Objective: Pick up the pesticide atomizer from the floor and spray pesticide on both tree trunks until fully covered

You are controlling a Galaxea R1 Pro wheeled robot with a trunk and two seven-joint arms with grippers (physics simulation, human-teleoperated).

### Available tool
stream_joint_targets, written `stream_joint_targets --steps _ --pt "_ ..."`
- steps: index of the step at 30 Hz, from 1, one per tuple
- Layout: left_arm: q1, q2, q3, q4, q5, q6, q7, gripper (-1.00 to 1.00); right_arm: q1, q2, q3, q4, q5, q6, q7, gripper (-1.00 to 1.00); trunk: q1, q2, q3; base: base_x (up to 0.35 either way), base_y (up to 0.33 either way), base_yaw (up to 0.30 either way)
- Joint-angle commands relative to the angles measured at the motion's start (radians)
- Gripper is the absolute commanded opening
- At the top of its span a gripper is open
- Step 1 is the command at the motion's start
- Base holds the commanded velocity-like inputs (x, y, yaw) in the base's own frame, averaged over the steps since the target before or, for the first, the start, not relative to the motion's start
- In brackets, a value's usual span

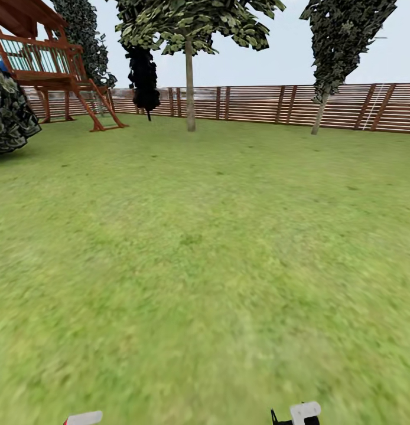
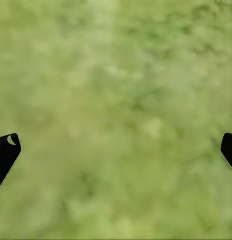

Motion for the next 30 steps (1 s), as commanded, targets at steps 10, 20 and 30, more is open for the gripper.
stream_joint_targets --steps 10,20,30 --pt "0.000 0.000 0.000 0.001 0.000 0.000 0.000 -1.00 0.000 0.000 0.000 0.000 0.000 0.000 0.000 1.00 0.000 0.000 0.000 0.340 0.000 0.000" --pt "0.000 0.000 0.000 0.001 0.000 0.001 0.000 -1.00 0.000 0.000 0.000 0.000 0.000 0.000 0.000 1.00 0.000 0.000 0.000 0.340 0.000 0.000" --pt "0.000 0.000 0.000 0.001 0.000 0.001 0.000 -1.00 0.000 0.000 0.000 0.000 0.000 0.000 0.000 1.00 0.000 0.000 0.000 0.340 0.000 0.000"
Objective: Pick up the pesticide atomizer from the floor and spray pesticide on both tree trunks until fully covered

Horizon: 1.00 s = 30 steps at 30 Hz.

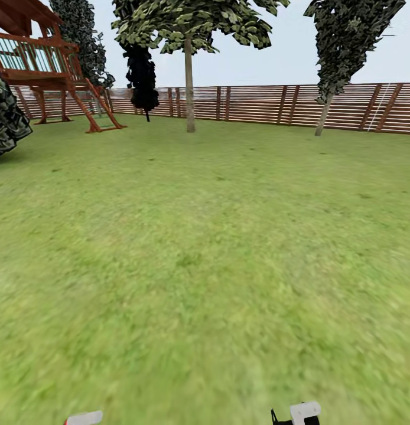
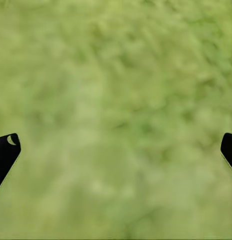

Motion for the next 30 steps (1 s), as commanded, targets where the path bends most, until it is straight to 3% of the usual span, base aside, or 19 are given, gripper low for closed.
stream_joint_targets --steps 1,30 --pt "0.000 0.000 0.000 0.000 0.000 0.000 0.000 -1.00 0.000 0.000 0.000 0.000 0.000 0.000 0.000 1.00 0.000 0.000 0.000 0.340 0.000 0.000" --pt "0.000 -0.002 0.000 0.000 0.000 0.000 0.000 -1.00 0.013 0.000 0.000 0.000 0.000 0.000 0.000 1.00 0.000 0.000 0.000 0.340 0.000 0.000"
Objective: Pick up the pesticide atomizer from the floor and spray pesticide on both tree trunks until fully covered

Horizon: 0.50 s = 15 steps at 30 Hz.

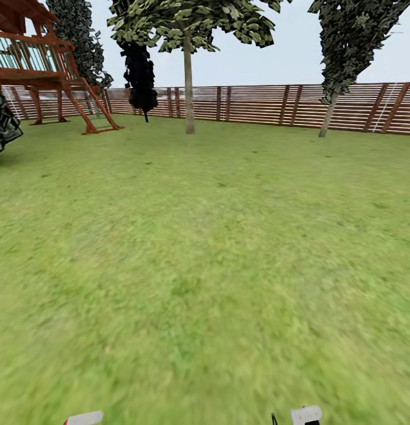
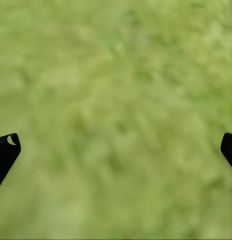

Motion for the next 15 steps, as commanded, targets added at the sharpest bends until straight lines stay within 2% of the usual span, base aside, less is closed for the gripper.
stream_joint_targets --steps 1,15 --pt "0.000 0.000 0.000 0.000 0.000 0.000 0.000 -1.00 0.000 0.000 0.000 0.000 0.000 0.000 0.000 1.00 0.000 0.000 0.000 0.340 0.000 0.000" --pt "0.000 0.000 0.000 0.000 0.000 0.000 0.000 -1.00 0.000 0.000 0.000 -0.003 0.001 -0.003 0.001 1.00 0.000 0.000 0.000 0.340 0.000 0.002"
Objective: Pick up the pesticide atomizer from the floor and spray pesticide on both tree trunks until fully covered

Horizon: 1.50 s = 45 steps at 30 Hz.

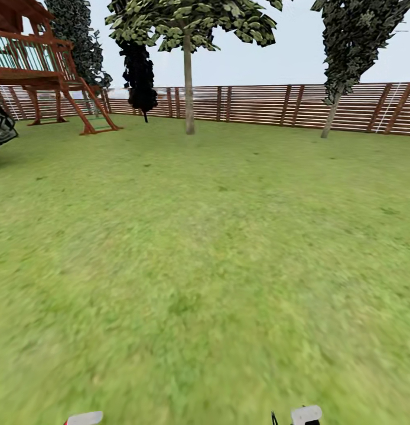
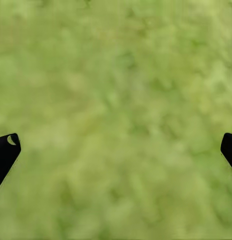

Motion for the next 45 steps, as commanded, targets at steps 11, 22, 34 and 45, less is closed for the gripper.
stream_joint_targets --steps 11,22,34,45 --pt "0.000 0.000 0.000 0.000 0.000 -0.001 0.000 -1.00 0.000 0.000 0.001 0.000 0.001 0.000 0.000 1.00 0.000 0.000 0.000 0.304 0.000 0.209" --pt "0.000 -0.001 0.000 0.000 0.000 0.000 0.001 -1.00 0.000 0.000 0.001 0.000 0.001 0.000 0.000 1.00 0.000 0.000 0.000 0.275 0.027 0.022" --pt "0.000 -0.002 0.000 0.000 0.000 0.000 0.002 -1.00 0.000 0.000 0.001 0.002 -0.001 0.002 -0.001 1.00 0.000 0.000 0.000 0.338 0.102 0.000" --pt "0.000 -0.001 0.000 0.000 0.000 0.000 0.002 -1.00 0.001 0.000 0.001 0.003 -0.001 0.003 -0.001 1.00 0.000 0.000 0.000 0.338 0.103 0.000"
